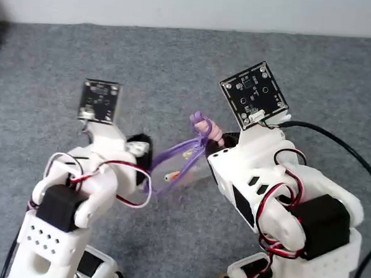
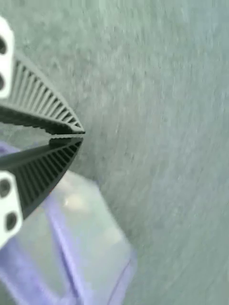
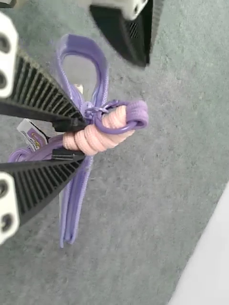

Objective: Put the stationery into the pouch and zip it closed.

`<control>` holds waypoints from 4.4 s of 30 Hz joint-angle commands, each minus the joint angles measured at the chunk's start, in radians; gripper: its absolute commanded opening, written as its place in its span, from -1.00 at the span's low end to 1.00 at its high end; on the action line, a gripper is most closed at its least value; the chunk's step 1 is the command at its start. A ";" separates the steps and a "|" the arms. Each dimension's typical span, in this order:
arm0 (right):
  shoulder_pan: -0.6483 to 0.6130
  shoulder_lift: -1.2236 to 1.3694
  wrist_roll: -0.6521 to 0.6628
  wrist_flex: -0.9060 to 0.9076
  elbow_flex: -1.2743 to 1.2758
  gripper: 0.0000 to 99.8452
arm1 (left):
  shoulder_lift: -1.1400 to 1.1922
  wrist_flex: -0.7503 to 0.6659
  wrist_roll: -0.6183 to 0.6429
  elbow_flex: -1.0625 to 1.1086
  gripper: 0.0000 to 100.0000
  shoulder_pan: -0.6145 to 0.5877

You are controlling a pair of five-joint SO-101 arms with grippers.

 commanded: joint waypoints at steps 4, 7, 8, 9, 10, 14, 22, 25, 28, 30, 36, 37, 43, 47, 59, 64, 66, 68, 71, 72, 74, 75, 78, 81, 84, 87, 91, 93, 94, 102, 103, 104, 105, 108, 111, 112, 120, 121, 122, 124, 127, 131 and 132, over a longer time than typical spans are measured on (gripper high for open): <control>0.090 -0.012 0.012 -0.214 -0.043 -0.99 | -0.023 0.041 -0.012 -0.099 -0.97 -0.101; 0.090 -0.005 0.028 -0.298 -0.040 -0.99 | -0.023 0.100 -0.012 -0.186 -0.97 -0.097; 0.090 0.002 0.046 -0.317 -0.040 -0.99 | -0.023 0.118 -0.020 -0.216 -0.97 -0.080; 0.090 0.012 0.060 -0.332 -0.041 -0.99 | -0.023 0.138 -0.037 -0.240 -0.97 -0.058; 0.091 0.019 0.069 -0.349 -0.043 -0.99 | -0.023 0.158 -0.060 -0.263 -0.97 -0.031; 0.091 0.045 0.109 -0.432 -0.043 -0.99 | -0.023 0.222 -0.098 -0.308 -0.97 0.098; 0.090 0.108 0.166 -0.590 -0.043 -0.99 | -0.021 0.100 -0.097 -0.163 -0.97 0.132; 0.090 0.147 0.183 -0.668 -0.044 -0.99 | -0.021 0.061 -0.091 -0.151 -0.97 0.132; 0.090 0.179 0.212 -0.766 -0.044 -0.99 | -0.023 0.040 -0.091 -0.174 -0.97 0.132; 0.090 0.197 0.227 -0.812 -0.044 -0.99 | -0.023 0.040 -0.091 -0.196 -0.97 0.132; 0.090 0.213 0.236 -0.883 -0.044 -0.99 | -0.023 0.032 -0.011 -0.226 -0.63 0.132; 0.090 0.213 0.236 -0.894 -0.044 -0.99 | -0.018 0.023 0.017 -0.223 -0.56 0.132; 0.088 0.214 0.236 -0.892 -0.078 -0.99 | 0.012 -0.115 0.055 -0.196 -0.52 0.140; 0.088 0.214 0.258 -0.863 -0.086 -0.99 | 0.084 -0.170 0.058 -0.193 -0.52 0.141; 0.090 0.214 0.262 -0.837 -0.081 -0.99 | 0.209 -0.278 0.089 -0.188 -0.52 0.190; 0.093 0.216 0.258 -0.762 -0.049 -0.99 | 0.209 -0.161 0.089 -0.237 -0.52 0.068; 0.094 0.216 0.244 -0.751 -0.008 -0.99 | 0.209 -0.092 0.089 -0.259 -0.52 -0.006; 0.096 0.216 0.187 -0.751 0.043 -0.99 | 0.209 -0.035 0.087 -0.269 -0.52 -0.083; 0.090 0.232 0.114 -0.753 0.143 -0.99 | 0.209 0.025 0.048 -0.266 -0.52 -0.203; 0.090 0.246 0.091 -0.753 0.172 -0.99 | 0.210 0.038 0.026 -0.263 -0.52 -0.244; 0.090 0.280 0.028 -0.753 0.212 -0.99 | 0.215 0.061 -0.009 -0.260 -0.57 -0.327; 0.088 0.298 -0.011 -0.751 0.227 -0.99 | 0.216 0.063 -0.021 -0.248 -0.61 -0.367; 0.064 0.355 -0.132 -0.704 0.241 -0.99 | 0.212 0.044 -0.091 -0.202 -0.73 -0.466; -0.021 0.417 -0.245 -0.598 0.241 -0.99 | 0.212 0.038 -0.153 -0.166 -0.83 -0.557; -0.122 0.473 -0.313 -0.518 0.241 -0.99 | 0.212 0.044 -0.164 -0.159 -0.90 -0.660; -0.222 0.541 -0.365 -0.496 0.241 -0.99 | 0.212 0.046 -0.161 -0.159 -0.94 -0.752; -0.348 0.644 -0.384 -0.498 0.241 -0.98 | 0.212 0.046 -0.161 -0.159 -0.97 -0.827; -0.403 0.702 -0.384 -0.498 0.241 -0.98 | 0.212 0.046 -0.161 -0.159 -0.97 -0.858; -0.424 0.731 -0.384 -0.498 0.238 -0.98 | 0.212 0.046 -0.161 -0.159 -0.97 -0.872; -0.521 0.886 -0.374 -0.619 0.236 -0.98 | 0.212 0.046 -0.158 -0.160 -0.97 -0.965; -0.533 0.897 -0.374 -0.627 0.236 -0.98 | 0.212 0.046 -0.158 -0.162 -0.97 -0.974; -0.545 0.908 -0.374 -0.628 0.236 -0.98 | 0.212 0.046 -0.157 -0.162 -0.97 -0.984; -0.558 0.917 -0.374 -0.625 0.236 -0.98 | 0.212 0.046 -0.157 -0.162 -0.97 -0.990; -0.575 0.937 -0.374 -0.590 0.236 -0.98 | 0.212 0.046 -0.157 -0.163 -0.97 -1.000; -0.565 0.951 -0.374 -0.539 0.236 -0.98 | 0.210 0.046 -0.155 -0.163 -0.97 -1.000; -0.555 0.957 -0.374 -0.519 0.236 -0.98 | 0.210 0.046 -0.155 -0.163 -0.97 -1.000; -0.441 1.053 -0.374 -0.381 0.236 -0.98 | 0.210 0.046 -0.155 -0.165 -0.97 -1.000; -0.426 1.063 -0.374 -0.355 0.236 -0.98 | 0.210 0.046 -0.155 -0.165 -0.97 -1.000; -0.406 1.070 -0.374 -0.331 0.236 -0.98 | 0.210 0.046 -0.155 -0.165 -0.97 -1.000; -0.358 1.081 -0.374 -0.288 0.238 -0.98 | 0.210 0.046 -0.155 -0.165 -0.97 -1.000; -0.266 1.092 -0.373 -0.257 0.241 -0.98 | 0.210 0.046 -0.155 -0.165 -0.97 -0.997; -0.116 1.089 -0.282 -0.266 0.239 -0.98 | 0.210 0.046 -0.117 -0.166 -0.97 -0.999; -0.076 1.089 -0.255 -0.268 0.236 -0.98 | 0.210 0.046 -0.106 -0.166 -0.97 -0.999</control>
